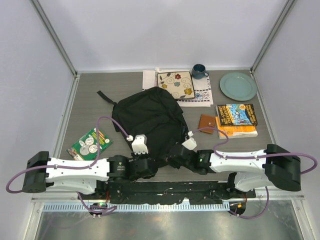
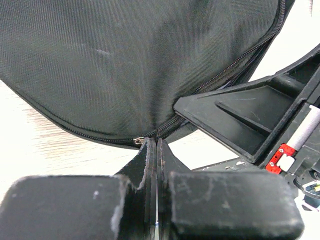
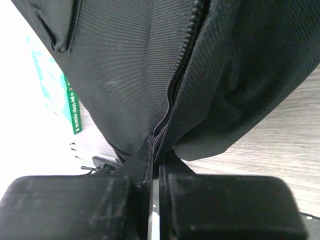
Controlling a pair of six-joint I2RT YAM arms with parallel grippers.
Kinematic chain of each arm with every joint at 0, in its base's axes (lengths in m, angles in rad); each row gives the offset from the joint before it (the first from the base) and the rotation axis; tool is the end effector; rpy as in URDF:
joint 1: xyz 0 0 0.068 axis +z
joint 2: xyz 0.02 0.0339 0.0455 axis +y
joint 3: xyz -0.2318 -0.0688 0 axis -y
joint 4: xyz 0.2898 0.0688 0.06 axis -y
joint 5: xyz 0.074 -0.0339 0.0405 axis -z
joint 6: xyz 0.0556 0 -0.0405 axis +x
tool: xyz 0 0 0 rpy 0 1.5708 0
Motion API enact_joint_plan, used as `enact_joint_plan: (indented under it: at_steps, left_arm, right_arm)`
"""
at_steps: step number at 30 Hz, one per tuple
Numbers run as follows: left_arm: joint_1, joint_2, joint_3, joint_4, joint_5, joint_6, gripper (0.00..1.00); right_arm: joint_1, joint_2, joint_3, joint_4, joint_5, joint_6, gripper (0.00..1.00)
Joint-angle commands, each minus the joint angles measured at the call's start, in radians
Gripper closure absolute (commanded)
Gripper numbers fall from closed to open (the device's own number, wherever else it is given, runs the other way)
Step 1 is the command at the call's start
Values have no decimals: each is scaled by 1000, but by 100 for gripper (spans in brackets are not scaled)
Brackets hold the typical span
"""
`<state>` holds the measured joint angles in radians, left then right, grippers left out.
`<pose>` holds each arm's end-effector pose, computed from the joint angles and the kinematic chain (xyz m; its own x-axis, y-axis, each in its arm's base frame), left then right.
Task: Pack the student bag
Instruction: Unzip the student bag at the center of the board.
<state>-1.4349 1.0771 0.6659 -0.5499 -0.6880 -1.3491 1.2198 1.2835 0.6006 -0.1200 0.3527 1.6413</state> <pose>0.0711 -0.2595 0.1609 -0.7230 -0.2749 -0.6337 0.0491 0.8946 -0.4441 0.1228 0.2795 0.1087 -0.7793 0.5942 -0.1989 0.3030 0.6352 0.7104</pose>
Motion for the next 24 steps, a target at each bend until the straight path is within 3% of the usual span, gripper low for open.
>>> enact_joint_plan:
  at_steps: [1,5,9,14,24]
  left_arm:
    - [1,-17,37,15,-27,15,100]
    - [1,-29,41,-70,-59,-11,100]
    - [22,-48,47,-321,-131,-134,100]
    - [106,-132,9,-383,-156,-128,100]
    - [509,-204,-12,-282,-120,220,100]
  right_arm:
    - [-32,-30,-22,79,52,-32,100]
    - [-43,-108,-102,85,60,-72,100]
    - [-60,-205,-195,86,48,-60,100]
    - [-74,-322,-298,94,23,-38,100]
    - [-77,-395,-357,108,-7,-49,100]
